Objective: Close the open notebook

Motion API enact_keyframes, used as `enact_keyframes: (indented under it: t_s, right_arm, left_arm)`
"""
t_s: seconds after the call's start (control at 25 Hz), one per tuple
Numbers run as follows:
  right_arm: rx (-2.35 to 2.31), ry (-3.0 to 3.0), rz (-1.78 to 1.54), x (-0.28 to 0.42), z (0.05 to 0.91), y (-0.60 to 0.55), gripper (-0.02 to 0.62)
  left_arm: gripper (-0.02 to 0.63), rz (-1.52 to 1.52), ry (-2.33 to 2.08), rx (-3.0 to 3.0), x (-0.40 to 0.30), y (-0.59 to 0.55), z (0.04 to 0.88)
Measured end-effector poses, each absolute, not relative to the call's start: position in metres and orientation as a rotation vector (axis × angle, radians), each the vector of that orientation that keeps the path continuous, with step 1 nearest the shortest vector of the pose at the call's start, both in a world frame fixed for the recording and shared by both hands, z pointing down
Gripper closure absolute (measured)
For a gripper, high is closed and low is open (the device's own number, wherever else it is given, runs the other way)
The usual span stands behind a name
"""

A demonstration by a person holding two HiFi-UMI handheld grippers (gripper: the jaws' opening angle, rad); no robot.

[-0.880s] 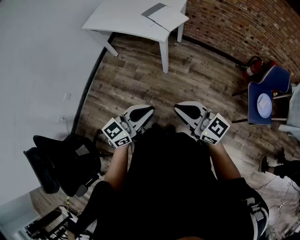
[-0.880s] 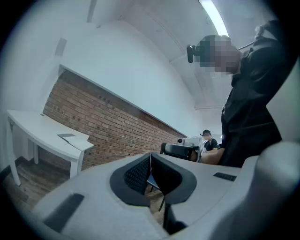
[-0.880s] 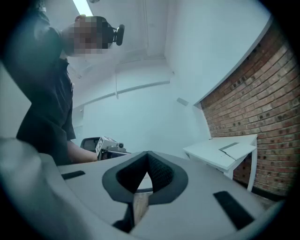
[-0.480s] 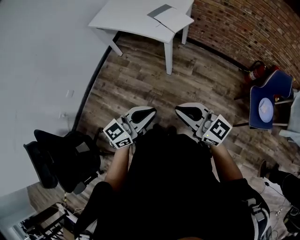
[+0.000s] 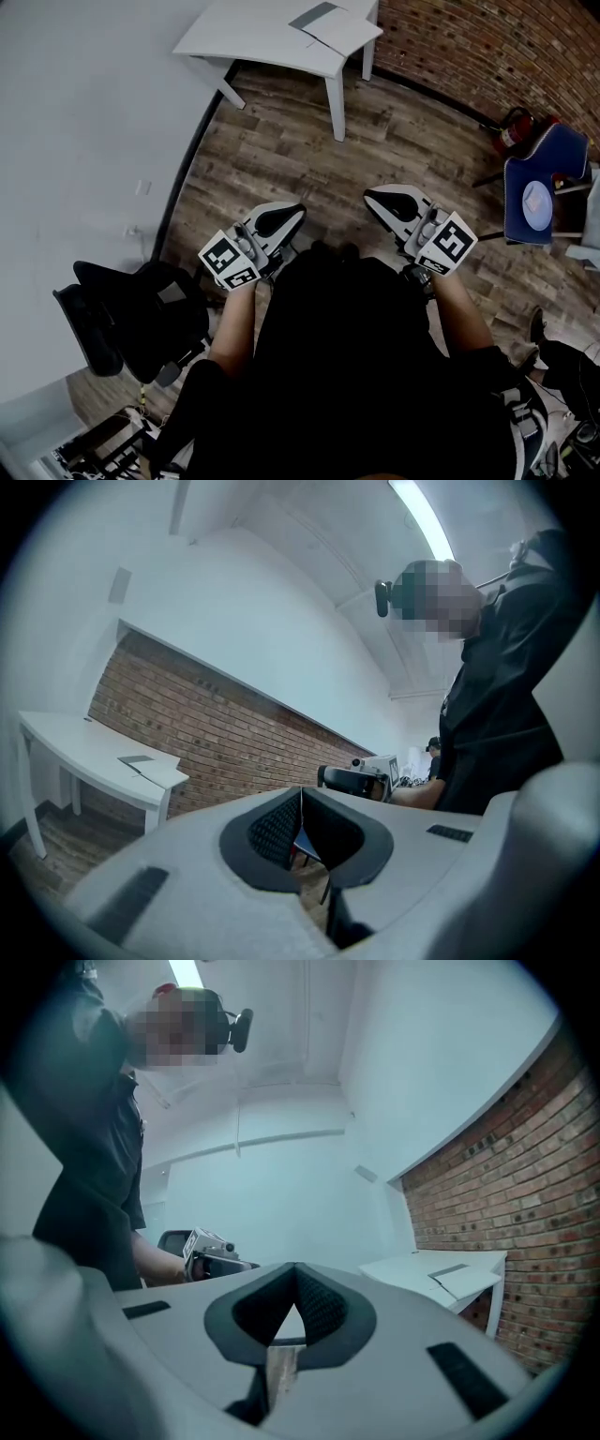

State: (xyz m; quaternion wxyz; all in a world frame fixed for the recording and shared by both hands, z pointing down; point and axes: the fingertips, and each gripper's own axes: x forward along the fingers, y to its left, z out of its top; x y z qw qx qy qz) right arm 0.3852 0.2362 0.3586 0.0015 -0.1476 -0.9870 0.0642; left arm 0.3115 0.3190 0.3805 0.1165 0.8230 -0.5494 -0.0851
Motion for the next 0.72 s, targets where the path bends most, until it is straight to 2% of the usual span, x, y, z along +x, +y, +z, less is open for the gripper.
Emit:
enact_keyframes:
  t_s: [0.4, 0.72]
  right_arm:
    - [-0.456, -3.075, 0.11, 0.402, 0.354, 0.232, 0.589]
    - [-0.537, -2.896, 0.06, 0.414, 0.389, 0.232, 0.589]
  left_arm:
    - [0.586, -0.313, -1.595, 2.371, 0.312, 0.323, 0.379]
    - [0.586, -0.316, -1.61, 2.304, 0.316, 0.332, 0.396]
